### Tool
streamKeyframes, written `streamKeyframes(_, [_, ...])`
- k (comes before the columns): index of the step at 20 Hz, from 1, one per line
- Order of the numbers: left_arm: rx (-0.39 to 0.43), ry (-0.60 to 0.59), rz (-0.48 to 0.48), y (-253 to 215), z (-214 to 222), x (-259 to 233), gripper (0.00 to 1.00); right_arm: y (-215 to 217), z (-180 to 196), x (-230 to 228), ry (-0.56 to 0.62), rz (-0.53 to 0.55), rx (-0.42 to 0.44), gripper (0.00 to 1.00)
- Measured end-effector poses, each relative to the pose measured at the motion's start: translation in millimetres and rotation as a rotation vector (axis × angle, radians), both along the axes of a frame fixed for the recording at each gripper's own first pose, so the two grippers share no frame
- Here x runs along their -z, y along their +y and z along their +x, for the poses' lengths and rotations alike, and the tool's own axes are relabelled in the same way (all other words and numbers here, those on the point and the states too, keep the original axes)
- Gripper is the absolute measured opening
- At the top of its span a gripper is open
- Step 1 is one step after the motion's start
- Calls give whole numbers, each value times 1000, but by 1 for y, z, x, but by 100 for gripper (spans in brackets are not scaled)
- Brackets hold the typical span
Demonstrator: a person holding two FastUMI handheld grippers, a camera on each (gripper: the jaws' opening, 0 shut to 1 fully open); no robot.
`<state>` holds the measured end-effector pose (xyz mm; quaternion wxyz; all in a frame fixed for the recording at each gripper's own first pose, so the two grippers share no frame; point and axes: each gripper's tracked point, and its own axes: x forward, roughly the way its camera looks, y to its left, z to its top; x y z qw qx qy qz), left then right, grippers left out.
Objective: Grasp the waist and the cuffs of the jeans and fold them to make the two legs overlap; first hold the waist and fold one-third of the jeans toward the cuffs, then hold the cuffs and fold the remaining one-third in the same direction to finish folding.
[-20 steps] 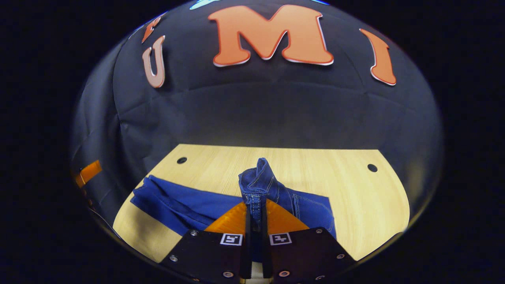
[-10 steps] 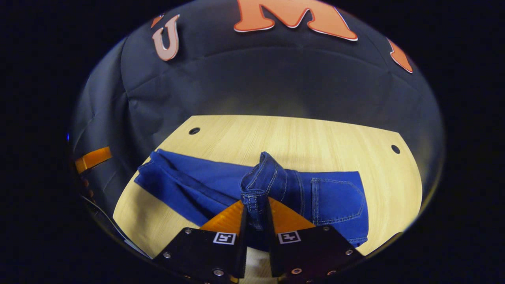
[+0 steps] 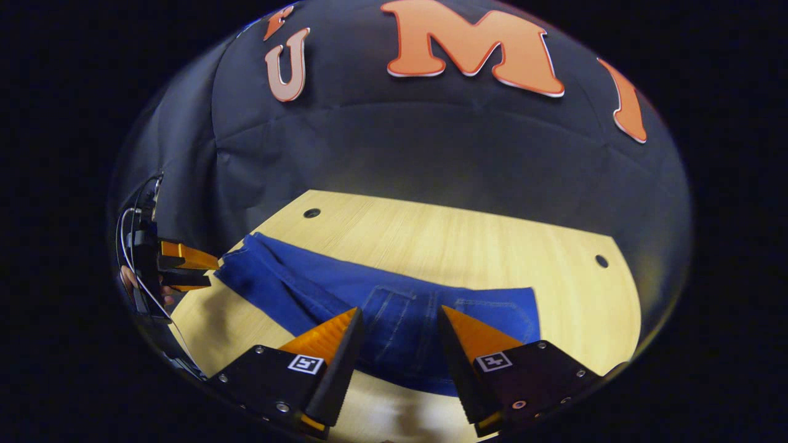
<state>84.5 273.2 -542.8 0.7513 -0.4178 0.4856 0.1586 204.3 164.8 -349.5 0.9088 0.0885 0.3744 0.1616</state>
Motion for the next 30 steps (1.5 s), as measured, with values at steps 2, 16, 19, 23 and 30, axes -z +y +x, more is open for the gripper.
streamKeyframes(2, [-66, 31, -47, 11, -5, 11, 96, -18, 5, -14, -39, -19, 33, 80])
streamKeyframes(16, [-195, -47, -174, 44, 27, 50, 87, -109, 9, -77, -187, -128, 235, 88])
streamKeyframes(19, [-214, -97, -196, 41, 39, 56, 81, -112, 5, -78, -186, -138, 235, 88])
streamKeyframes(23, [-204, -99, -194, 46, 39, 73, 53, -119, -1, -81, -187, -164, 237, 89])
streamKeyframes(30, [-167, -86, -137, 45, 40, 77, 4, -134, -12, -77, -178, -214, 238, 90])
